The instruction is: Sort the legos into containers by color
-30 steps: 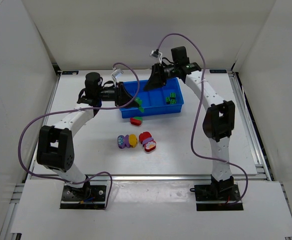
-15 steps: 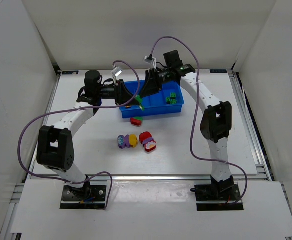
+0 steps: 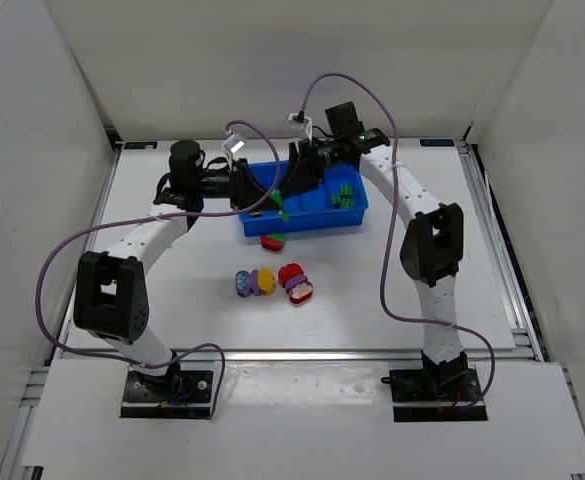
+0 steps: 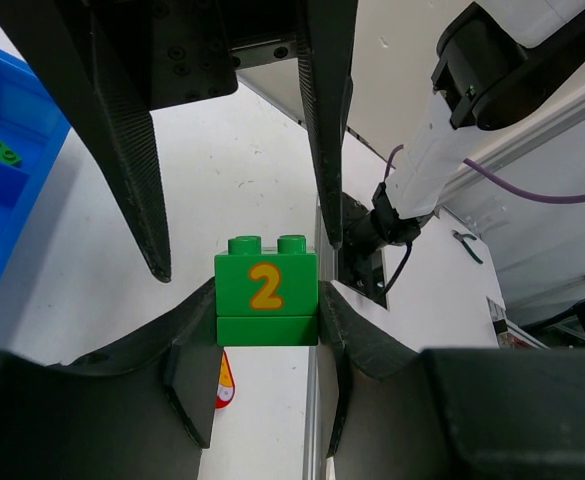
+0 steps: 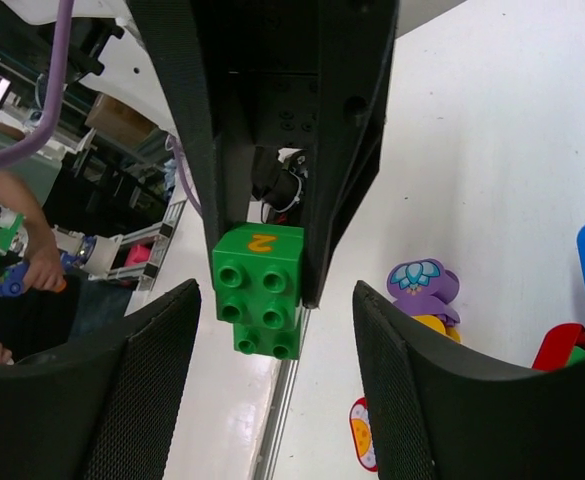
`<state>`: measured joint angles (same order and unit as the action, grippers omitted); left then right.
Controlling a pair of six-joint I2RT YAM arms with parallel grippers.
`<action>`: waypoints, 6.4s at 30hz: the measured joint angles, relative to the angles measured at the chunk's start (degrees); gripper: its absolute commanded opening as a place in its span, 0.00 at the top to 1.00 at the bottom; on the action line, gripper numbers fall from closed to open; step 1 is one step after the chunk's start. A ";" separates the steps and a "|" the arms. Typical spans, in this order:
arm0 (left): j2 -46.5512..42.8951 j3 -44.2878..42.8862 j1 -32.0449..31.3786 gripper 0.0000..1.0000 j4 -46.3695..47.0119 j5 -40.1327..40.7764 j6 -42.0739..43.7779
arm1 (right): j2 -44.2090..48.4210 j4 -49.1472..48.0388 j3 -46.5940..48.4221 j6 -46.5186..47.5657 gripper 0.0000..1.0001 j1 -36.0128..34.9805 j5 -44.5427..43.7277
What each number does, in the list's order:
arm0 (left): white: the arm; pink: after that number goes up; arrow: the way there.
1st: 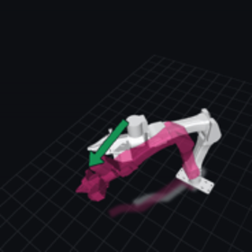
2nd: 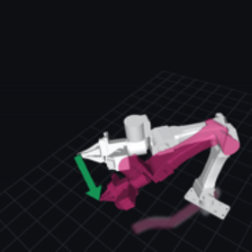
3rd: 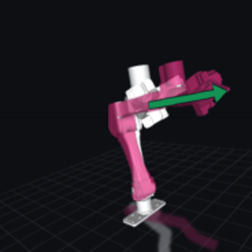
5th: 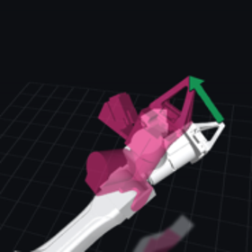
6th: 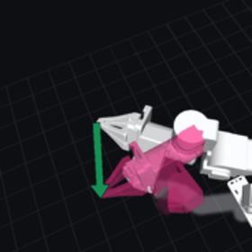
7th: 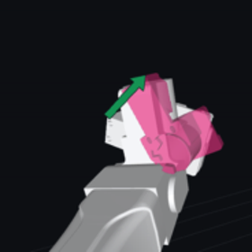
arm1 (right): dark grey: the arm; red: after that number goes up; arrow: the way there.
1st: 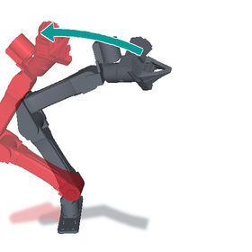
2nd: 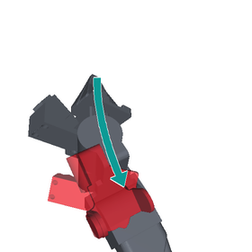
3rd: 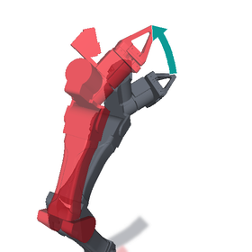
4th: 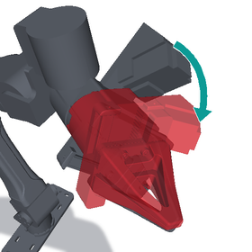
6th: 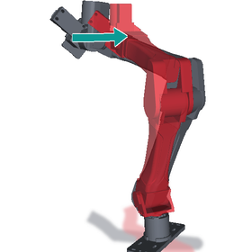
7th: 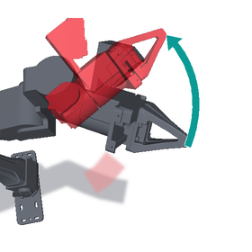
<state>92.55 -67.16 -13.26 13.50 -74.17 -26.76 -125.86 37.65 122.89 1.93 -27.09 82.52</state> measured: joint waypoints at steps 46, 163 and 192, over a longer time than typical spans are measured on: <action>0.02 -0.42 -0.04 0.74 -3.72 -0.46 2.40 | 0.63 4.90 0.00 4.68 0.82 -1.84 -1.62; -4.63 9.88 0.76 0.71 16.00 10.80 -10.64 | 1.75 -32.89 -8.68 -36.33 0.95 10.51 -4.79; 7.34 -17.44 2.16 0.71 -19.91 27.89 12.35 | 5.60 -4.79 -20.81 19.12 0.42 14.19 -59.93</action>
<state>99.90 -84.60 -11.09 -6.42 -46.28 -14.41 -120.27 32.86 102.08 21.06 -12.91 22.59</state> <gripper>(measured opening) 0.476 0.486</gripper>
